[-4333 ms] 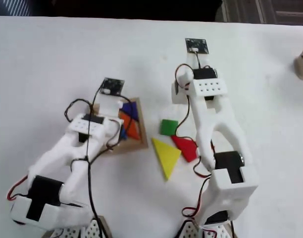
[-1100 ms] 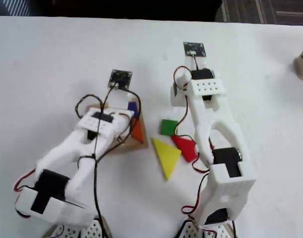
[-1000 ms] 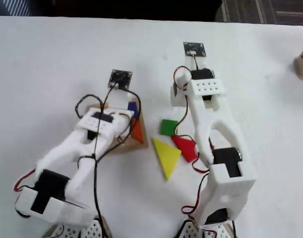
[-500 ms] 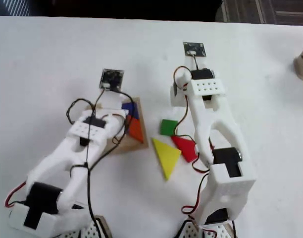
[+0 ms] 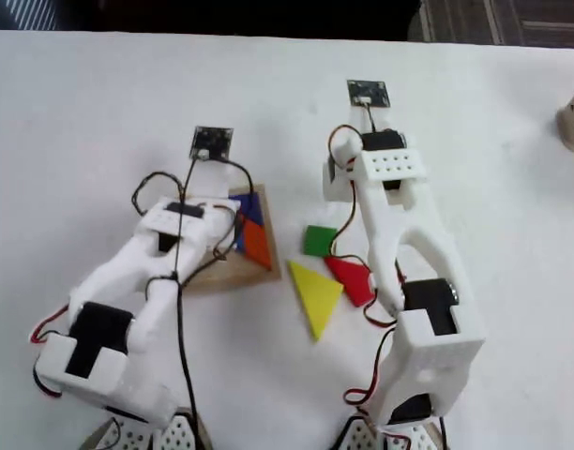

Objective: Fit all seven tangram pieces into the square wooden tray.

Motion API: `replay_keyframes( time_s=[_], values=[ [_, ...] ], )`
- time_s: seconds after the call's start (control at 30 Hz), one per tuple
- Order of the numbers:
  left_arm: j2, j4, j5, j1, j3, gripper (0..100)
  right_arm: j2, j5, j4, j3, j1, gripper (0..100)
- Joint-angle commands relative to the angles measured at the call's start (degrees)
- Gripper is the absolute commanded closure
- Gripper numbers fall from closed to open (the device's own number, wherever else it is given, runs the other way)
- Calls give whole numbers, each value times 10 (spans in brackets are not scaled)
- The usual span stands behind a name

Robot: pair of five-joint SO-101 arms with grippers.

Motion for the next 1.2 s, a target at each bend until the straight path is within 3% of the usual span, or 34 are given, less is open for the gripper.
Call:
replay_keyframes(
  time_s=[0.0, 0.4, 0.6, 0.73, 0.97, 1.17],
  values=[
    [-2, 4, 5, 0, -28, 978, -3, -5, -8, -24, -6, 981],
    [-7, 4, 4, 10, -32, 978, -4, -5, -8, -25, -6, 981],
    [-88, 2, 4, -44, -6, 978, -9, -6, 23, -25, -7, 981],
    [-117, -47, 4, -70, 33, 977, -32, -51, 58, -18, -30, 980],
    [-117, -74, 4, -124, 40, 977, -126, -57, 65, 83, -45, 971],
    [-117, -74, 4, -132, 40, 977, -216, -110, -4, 212, -55, 877]
  ],
)
